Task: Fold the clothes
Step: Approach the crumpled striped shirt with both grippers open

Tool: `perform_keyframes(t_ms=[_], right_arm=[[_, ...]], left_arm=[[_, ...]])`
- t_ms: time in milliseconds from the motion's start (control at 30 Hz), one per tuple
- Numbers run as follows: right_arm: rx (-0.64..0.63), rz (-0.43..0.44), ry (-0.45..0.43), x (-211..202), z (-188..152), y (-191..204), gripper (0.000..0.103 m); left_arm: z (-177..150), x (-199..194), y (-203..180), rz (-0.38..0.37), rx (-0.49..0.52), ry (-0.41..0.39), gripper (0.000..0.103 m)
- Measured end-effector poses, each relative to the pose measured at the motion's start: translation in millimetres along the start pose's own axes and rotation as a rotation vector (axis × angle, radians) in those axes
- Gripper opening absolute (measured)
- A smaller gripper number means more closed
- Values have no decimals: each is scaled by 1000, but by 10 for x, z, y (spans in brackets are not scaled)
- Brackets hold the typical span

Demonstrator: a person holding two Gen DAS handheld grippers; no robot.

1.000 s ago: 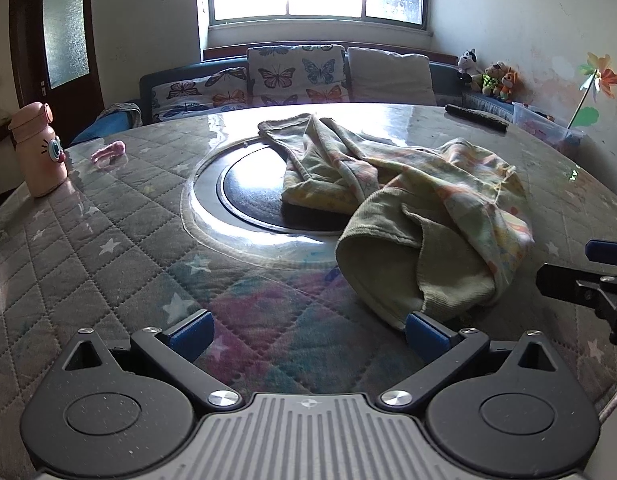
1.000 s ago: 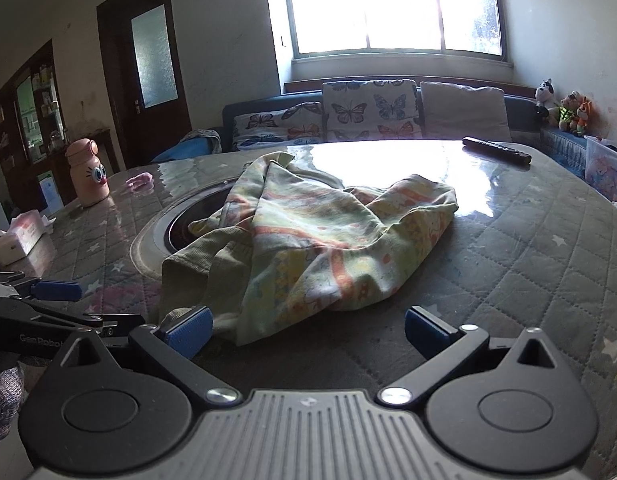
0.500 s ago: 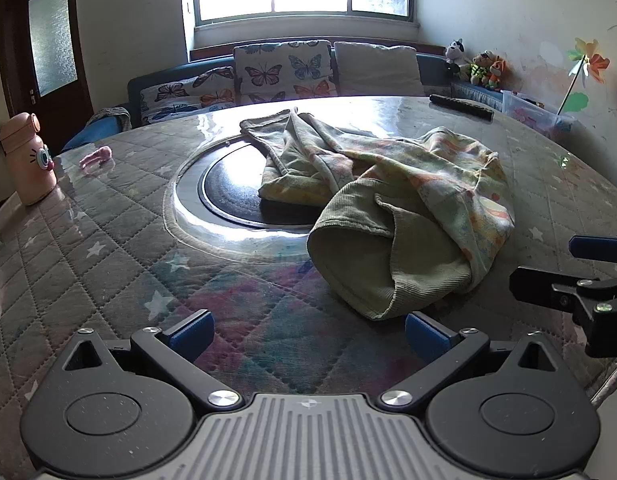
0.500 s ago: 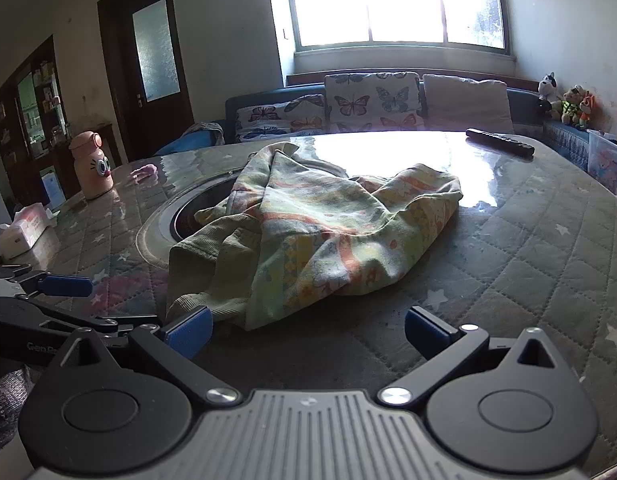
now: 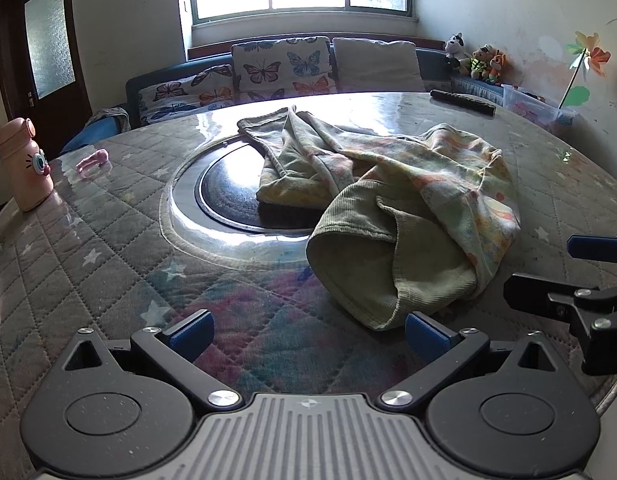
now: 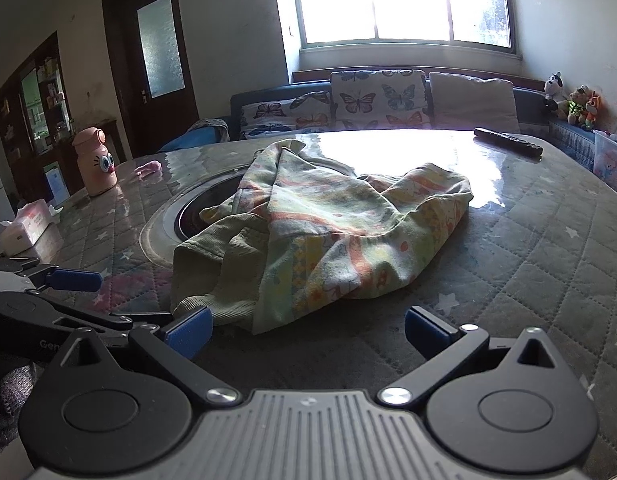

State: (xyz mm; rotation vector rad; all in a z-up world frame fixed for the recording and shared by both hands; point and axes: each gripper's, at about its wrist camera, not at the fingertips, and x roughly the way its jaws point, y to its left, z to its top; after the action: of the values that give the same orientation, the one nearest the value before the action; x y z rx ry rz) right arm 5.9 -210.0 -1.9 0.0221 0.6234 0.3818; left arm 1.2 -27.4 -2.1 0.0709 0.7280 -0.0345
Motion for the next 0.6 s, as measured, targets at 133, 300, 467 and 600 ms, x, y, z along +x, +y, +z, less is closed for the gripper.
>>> perform_keyframes(t_ms=[133,300,467,600], right_arm=[[-6,6,4,28,20,10,103],[-19,12,4,66,71,30,103],[-44,18,3,118,138,72,103],[-58,21,1,161,191,94,103]], left_arm=[[44,26,19,7,4,-1,103],[108,58,40,13,7,-3,103],[180,90,61,17,11,-8,103],[244,123,96,23,8,-13,103]])
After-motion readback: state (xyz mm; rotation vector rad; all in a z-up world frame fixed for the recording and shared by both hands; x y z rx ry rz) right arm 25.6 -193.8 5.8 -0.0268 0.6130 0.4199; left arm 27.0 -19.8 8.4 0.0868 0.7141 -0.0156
